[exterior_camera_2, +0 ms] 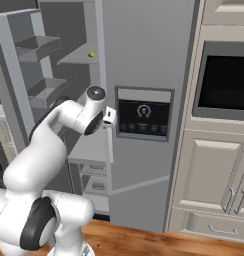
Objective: There is a bowl on the dining counter. Grab a lemon wedge from the fridge and place it in the bowl. Then get the liquor bottle and glass cup from the cabinet and place them next to the bowl.
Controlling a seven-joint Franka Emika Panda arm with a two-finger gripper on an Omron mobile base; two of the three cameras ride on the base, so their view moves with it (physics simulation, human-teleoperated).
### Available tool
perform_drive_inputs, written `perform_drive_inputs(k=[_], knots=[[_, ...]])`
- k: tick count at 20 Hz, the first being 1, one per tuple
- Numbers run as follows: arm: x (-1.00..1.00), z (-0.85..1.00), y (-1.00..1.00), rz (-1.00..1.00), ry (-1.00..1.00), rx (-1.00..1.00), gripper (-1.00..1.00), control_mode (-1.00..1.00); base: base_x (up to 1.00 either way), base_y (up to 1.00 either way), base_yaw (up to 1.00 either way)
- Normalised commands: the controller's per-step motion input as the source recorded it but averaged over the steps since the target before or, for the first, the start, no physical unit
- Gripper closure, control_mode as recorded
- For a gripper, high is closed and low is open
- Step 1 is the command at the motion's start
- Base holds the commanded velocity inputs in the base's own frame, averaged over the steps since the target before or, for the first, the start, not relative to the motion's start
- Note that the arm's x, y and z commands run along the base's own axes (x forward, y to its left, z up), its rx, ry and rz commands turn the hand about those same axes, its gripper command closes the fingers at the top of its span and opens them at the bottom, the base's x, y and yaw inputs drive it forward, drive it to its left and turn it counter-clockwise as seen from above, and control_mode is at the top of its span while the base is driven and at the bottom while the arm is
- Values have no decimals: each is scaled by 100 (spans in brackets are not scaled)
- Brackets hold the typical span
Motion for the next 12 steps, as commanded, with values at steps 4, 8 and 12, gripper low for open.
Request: perform_drive_inputs(k=[4, 8, 12], knots=[[5, -17, 0, 6, -16, -4, -100, -100, 0, 0, 0], [28, -13, 0, 2, -6, 0, -100, -100, 0, 0, 0], [55, -8, -1, -2, 0, 0, -100, -100, 0, 0, 0]])
